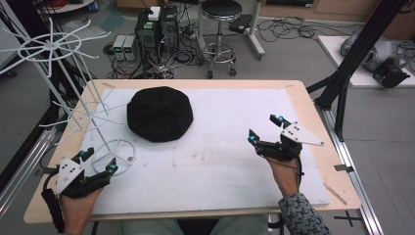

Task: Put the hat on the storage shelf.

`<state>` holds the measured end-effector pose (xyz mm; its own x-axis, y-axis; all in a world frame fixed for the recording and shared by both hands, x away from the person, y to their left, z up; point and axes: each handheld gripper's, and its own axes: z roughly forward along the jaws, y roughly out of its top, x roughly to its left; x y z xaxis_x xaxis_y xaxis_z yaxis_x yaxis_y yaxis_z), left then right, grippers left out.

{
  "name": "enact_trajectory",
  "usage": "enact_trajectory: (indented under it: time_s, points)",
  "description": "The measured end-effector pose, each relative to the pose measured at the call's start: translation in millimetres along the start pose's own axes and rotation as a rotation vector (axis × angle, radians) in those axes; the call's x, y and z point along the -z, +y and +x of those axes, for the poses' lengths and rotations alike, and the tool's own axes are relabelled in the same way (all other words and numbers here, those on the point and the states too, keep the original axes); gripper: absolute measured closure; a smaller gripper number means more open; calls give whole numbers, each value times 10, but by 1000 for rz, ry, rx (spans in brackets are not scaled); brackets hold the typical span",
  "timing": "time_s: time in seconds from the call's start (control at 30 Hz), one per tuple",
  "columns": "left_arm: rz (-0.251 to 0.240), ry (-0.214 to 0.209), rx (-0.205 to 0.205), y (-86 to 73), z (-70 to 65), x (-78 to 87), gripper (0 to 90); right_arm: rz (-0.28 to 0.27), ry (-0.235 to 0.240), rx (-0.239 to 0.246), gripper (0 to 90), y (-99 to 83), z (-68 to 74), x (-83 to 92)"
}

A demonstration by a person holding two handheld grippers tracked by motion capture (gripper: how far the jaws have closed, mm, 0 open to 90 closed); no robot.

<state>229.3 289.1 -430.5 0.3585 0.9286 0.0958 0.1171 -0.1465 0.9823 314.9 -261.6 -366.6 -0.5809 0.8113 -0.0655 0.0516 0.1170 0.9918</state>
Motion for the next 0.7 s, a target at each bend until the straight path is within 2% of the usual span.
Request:
enact_trajectory:
  time_s: [0.07,0.13,0.17,0.23,0.37,0.53,0.7]
  points:
    - [3,-1,0,-4,3,-4,202,3,33,14,99,121,70,-158]
    - [5,-1,-3,-8,8,-8,202,6,39,15,99,146,84,-196]
    - [6,1,1,-11,11,-10,202,-3,55,29,103,194,123,-318]
    - [5,2,0,-11,18,-6,202,4,62,27,103,206,140,-357]
    - [3,4,8,-17,24,-4,202,15,94,31,103,264,203,-599]
    - [4,6,12,-16,24,-5,202,13,113,31,103,317,219,-731]
    - [4,6,12,-16,23,-5,201,-14,140,31,103,500,173,-859]
